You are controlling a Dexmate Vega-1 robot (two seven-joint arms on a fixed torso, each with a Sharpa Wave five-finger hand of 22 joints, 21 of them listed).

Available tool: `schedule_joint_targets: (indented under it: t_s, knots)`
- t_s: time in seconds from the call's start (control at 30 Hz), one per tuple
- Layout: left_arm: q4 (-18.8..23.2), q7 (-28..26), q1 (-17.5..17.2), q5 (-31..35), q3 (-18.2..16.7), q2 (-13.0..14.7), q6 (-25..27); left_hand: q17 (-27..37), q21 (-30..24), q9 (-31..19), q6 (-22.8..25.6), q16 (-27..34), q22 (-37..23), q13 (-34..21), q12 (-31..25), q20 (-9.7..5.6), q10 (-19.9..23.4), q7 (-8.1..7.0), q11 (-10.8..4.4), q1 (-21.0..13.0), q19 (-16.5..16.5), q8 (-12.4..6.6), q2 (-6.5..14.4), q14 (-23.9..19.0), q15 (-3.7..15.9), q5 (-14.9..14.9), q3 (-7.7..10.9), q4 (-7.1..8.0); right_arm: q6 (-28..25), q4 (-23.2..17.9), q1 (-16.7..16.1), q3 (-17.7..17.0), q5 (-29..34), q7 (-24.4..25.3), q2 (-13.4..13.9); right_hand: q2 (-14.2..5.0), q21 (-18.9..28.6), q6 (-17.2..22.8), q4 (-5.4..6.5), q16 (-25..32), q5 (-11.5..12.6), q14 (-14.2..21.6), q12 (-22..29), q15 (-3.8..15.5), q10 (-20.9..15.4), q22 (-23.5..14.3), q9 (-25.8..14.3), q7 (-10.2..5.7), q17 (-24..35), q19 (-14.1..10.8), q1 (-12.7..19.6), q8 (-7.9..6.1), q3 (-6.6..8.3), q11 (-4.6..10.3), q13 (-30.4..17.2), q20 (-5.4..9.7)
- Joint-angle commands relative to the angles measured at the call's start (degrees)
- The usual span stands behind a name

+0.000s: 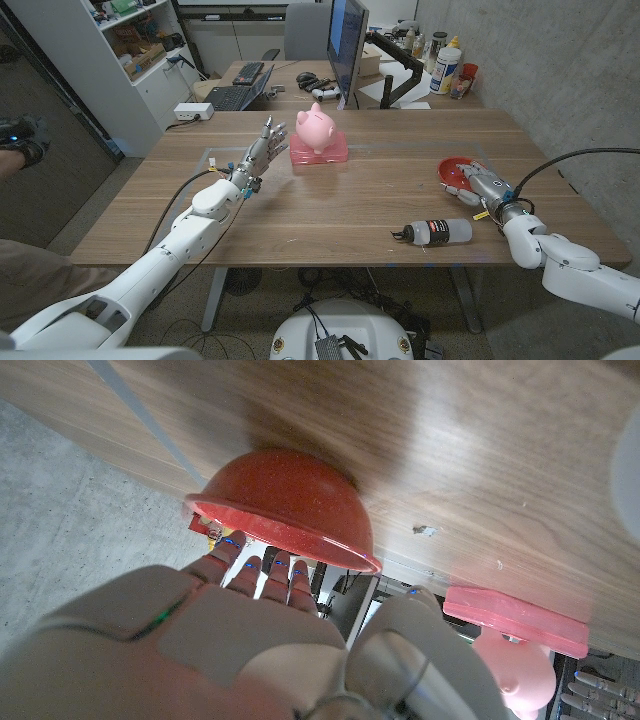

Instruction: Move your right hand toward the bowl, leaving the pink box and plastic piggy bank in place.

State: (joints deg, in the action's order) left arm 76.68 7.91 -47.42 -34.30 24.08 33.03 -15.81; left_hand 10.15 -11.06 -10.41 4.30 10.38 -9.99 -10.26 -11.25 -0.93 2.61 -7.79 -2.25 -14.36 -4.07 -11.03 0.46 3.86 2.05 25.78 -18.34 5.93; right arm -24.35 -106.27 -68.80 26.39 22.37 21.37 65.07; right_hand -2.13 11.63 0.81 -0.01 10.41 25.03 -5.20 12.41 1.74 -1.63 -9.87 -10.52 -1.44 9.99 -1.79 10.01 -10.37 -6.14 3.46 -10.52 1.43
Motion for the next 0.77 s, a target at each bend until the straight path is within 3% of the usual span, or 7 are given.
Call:
schedule_joint_targets:
  t_s: [0.03,0.77]
  knots:
    - [-0.64,0.39,0.21,-0.14,0.12,-0.05,0.05,0.14,-0.07,-0.18,0.39,0.22,-0.18,-0.28,-0.08,-0.12,-0.11,-0.18,-0.3,0.43,0.03,-0.18,-0.12,0.68,2.36,0.02,-0.31,0.1,-0.48,0.24,0.4,0.92,0.32,-1.21,-0.35,-0.06,-0.22,-0.43,-0.43,0.05,0.46,0.22,0.0,4.17,0.03,-0.19,-0.21,-0.03,0.08,-0.48,1.0,-0.42,-0.16,-0.06,-0.22,0.1]
    - [-0.53,0.04,-0.83,-0.5,-0.19,-0.38,-0.93,0.11,0.01,-0.17,0.53,0.15,-0.16,-0.27,-0.12,-0.04,-0.12,-0.09,-0.35,0.52,0.3,-0.2,-0.31,0.95,2.46,0.1,-0.29,0.13,-0.58,0.8,1.22,1.88,0.88,-1.47,-0.58,-0.36,-0.4,-0.46,-0.71,0.02,0.97,0.28,0.0,4.16,0.03,-0.21,-0.22,0.21,0.09,-0.26,1.5,-0.56,-0.06,-0.15,-0.22,0.03]
